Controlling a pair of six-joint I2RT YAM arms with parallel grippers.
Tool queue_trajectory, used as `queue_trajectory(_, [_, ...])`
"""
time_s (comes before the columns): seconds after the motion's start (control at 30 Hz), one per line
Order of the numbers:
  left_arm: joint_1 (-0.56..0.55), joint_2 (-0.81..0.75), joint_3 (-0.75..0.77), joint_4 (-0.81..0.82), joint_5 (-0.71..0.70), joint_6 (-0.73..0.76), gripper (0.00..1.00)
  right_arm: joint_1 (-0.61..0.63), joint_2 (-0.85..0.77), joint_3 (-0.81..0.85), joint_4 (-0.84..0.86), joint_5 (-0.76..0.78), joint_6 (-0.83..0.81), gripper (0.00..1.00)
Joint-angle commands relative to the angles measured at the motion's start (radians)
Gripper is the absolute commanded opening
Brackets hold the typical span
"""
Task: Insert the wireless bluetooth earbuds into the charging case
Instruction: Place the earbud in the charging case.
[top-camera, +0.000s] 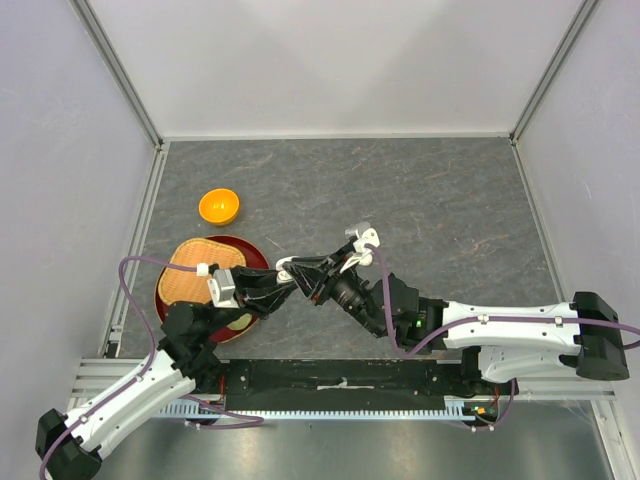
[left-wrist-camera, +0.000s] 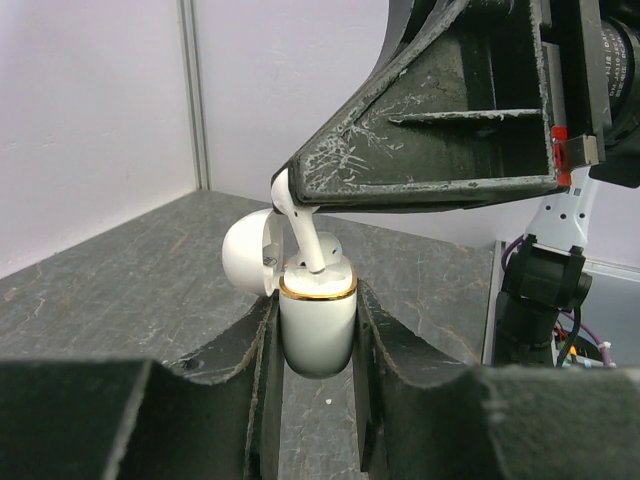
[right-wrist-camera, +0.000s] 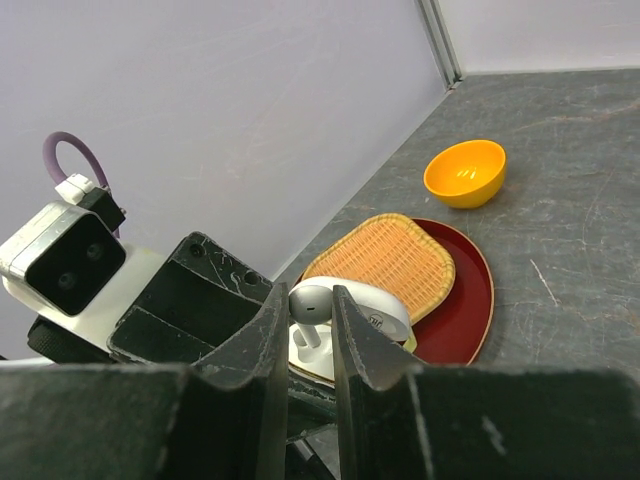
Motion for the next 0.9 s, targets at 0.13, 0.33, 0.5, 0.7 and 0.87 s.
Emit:
queue_trajectory(0.13, [0.000,-0.007,0.003,0.049,0.012,-0.017,0.02,0.002,0.023,0.042,0.020,0.001,-0.001,0.00])
queue_trajectory(0.33, [0.000,-0.008,0.003,0.049,0.007,-0.020,0.02,0.002,0.033,0.044,0.026,-0.012,0.008,0.00])
queue_trajectory(0.5, [0.000,-0.007,0.000,0.050,0.007,-0.023,0.02,0.004,0.027,0.044,0.039,-0.007,0.005,0.00])
queue_trajectory(0.7, [-0.002,-0.007,-0.003,0.050,0.003,-0.029,0.02,0.002,0.014,0.042,0.055,-0.006,-0.004,0.00])
queue_trajectory(0.87, [0.000,-0.007,0.000,0.050,0.003,-0.027,0.02,0.004,0.017,0.041,0.057,-0.009,-0.003,0.00])
